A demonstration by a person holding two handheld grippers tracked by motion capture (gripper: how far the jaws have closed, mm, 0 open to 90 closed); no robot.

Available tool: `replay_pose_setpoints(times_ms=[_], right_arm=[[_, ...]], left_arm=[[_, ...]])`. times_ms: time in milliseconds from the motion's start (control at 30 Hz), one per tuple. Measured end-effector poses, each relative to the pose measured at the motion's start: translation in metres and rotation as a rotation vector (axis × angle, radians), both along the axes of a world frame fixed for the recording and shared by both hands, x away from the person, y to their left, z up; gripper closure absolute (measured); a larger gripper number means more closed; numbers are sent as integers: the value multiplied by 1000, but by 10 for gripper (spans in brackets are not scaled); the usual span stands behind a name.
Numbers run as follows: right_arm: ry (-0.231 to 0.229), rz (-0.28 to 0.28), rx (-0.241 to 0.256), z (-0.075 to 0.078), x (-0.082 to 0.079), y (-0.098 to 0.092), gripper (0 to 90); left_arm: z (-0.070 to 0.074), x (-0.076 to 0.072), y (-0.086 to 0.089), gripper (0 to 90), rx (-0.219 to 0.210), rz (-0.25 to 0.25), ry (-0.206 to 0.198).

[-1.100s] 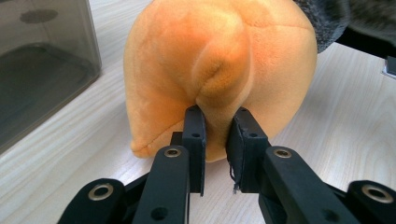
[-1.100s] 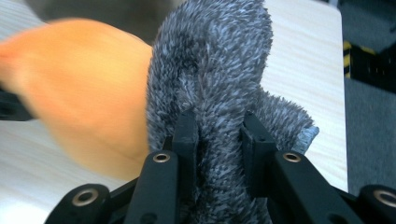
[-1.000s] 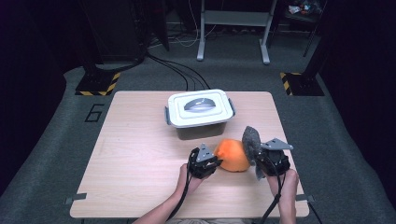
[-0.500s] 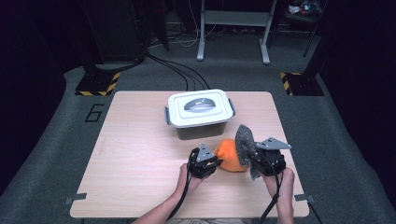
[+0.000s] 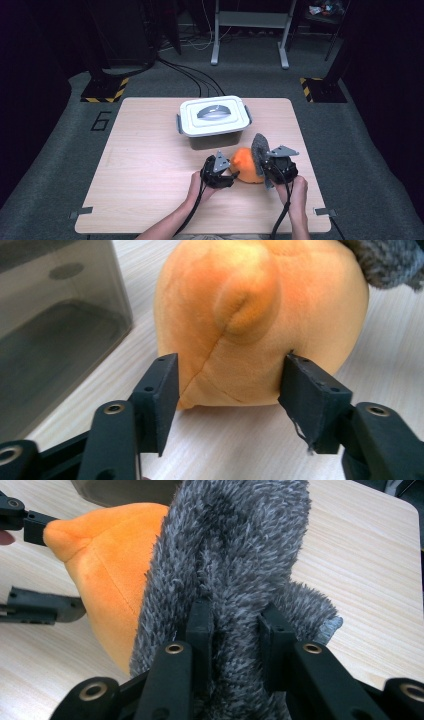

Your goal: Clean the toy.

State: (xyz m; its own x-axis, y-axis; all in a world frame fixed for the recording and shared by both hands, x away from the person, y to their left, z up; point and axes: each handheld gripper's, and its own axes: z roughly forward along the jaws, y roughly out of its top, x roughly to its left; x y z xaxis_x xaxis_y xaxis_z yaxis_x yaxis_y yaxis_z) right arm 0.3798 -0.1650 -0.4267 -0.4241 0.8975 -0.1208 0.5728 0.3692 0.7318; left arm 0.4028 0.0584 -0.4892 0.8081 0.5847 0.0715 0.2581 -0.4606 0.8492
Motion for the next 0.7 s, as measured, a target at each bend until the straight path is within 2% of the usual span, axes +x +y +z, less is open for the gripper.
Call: replay_pose_setpoints(times_ms=[67,100,167,267,333,400,467,600,700], right_arm=[[1,2,1,0,2,-1,716],[0,3,-1,0,3,-2,716],[1,-4,-1,-1,4,-2,716],[1,-7,3,-2,7,-5,716],[-6,-12,15,-2,7,-6,715],[-12,-7,27,-1,6,-8,715],[-25,-12,36,2,4,-10,714],[-49,-18,36,11,-1,-12,713],[-68,-12,40,19,-6,-11,713]], left_arm=[[-1,2,-4,370,31,-27,-25],[-2,2,-5,388,31,-48,-42],[-3,2,-8,456,46,-71,-71],[-4,1,-11,608,50,-67,-75],[-3,1,-10,678,41,-57,-67],[-3,1,-8,723,14,-44,-44],[-2,1,-6,738,-8,-38,-27],[1,-1,-3,754,-69,-18,41],[6,-3,0,758,-99,-8,79]])
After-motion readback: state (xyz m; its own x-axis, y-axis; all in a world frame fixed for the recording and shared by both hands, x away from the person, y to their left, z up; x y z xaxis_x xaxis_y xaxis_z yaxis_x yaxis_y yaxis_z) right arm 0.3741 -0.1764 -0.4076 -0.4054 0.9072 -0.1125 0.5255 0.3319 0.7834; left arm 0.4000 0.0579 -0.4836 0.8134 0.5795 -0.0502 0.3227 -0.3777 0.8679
